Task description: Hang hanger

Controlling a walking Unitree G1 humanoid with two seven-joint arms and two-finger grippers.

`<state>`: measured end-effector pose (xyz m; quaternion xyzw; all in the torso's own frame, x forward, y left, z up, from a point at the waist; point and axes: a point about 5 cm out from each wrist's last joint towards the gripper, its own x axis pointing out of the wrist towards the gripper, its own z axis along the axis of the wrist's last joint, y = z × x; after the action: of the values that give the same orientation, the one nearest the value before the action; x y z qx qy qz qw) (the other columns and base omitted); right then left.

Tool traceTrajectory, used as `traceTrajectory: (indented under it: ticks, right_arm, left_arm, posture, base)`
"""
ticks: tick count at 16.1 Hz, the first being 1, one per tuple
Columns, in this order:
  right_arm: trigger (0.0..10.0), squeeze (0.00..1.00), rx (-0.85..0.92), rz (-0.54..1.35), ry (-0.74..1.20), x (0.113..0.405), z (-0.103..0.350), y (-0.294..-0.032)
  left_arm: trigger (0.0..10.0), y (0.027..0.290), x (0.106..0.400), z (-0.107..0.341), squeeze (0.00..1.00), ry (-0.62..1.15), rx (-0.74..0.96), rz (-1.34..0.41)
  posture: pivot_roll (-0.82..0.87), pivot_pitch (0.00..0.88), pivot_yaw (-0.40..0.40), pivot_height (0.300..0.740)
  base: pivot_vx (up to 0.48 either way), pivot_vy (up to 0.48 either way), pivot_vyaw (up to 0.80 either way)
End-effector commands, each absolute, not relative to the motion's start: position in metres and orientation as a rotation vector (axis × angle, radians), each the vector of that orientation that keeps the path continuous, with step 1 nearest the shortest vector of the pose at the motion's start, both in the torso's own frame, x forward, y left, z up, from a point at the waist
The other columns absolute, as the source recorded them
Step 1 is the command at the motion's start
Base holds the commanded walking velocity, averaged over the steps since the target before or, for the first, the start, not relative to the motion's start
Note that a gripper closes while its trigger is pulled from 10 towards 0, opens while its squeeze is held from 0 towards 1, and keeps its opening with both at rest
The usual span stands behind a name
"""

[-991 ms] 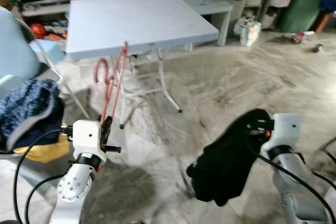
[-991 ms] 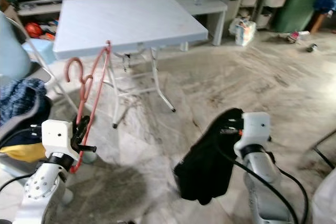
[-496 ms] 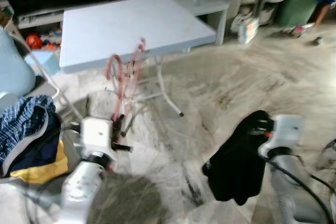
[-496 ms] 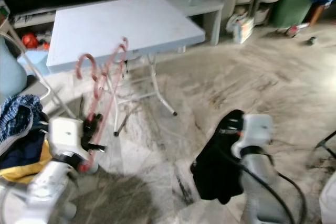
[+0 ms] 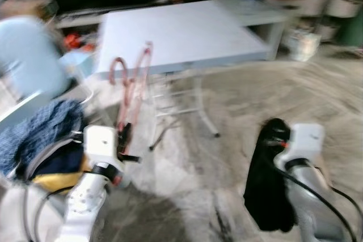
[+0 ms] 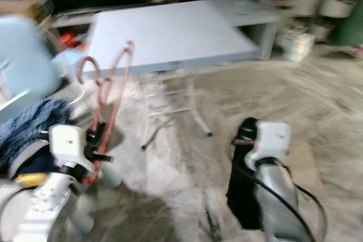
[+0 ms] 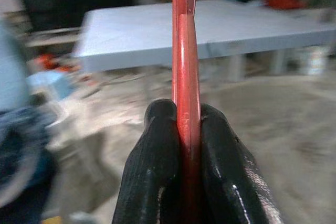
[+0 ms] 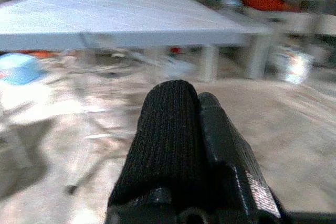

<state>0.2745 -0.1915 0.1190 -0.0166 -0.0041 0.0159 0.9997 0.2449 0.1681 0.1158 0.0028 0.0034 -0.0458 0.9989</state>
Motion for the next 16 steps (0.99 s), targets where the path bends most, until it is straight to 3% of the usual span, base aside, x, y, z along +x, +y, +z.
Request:
traceTrajectory:
  ticks: [1,5,10,16]
  right_arm:
    - [10.0,0.00,-0.053,0.018,-0.033,0.274,0.126,-0.199]
    - [10.0,0.00,-0.040,0.003,-0.057,0.278,0.133,-0.201]
    - [10.0,0.00,-0.031,-0.027,-0.040,0.279,0.131,-0.200]
    - [10.0,0.00,-0.044,-0.007,-0.052,0.281,0.133,-0.198]
  left_arm:
    - [10.0,0.162,0.250,0.121,0.00,-0.014,-0.001,-0.107]
    - [10.0,0.162,0.254,0.120,0.00,-0.010,-0.014,-0.076]
    - [10.0,0.153,0.252,0.116,0.00,0.010,-0.042,-0.130]
    - [10.0,0.149,0.254,0.119,0.00,-0.006,-0.053,-0.165]
  posture:
    - [0.00,0.000,0.023,0.740]
    - [0.00,0.000,0.011,0.740]
    - [0.00,0.000,0.007,0.740]
    - [0.00,0.000,0.011,0.740]
  base:
    - [0.307,0.352,0.58]
    - [0.310,0.367,0.35]
    - [0.000,0.000,0.00]
    - [0.194,0.000,-0.60]
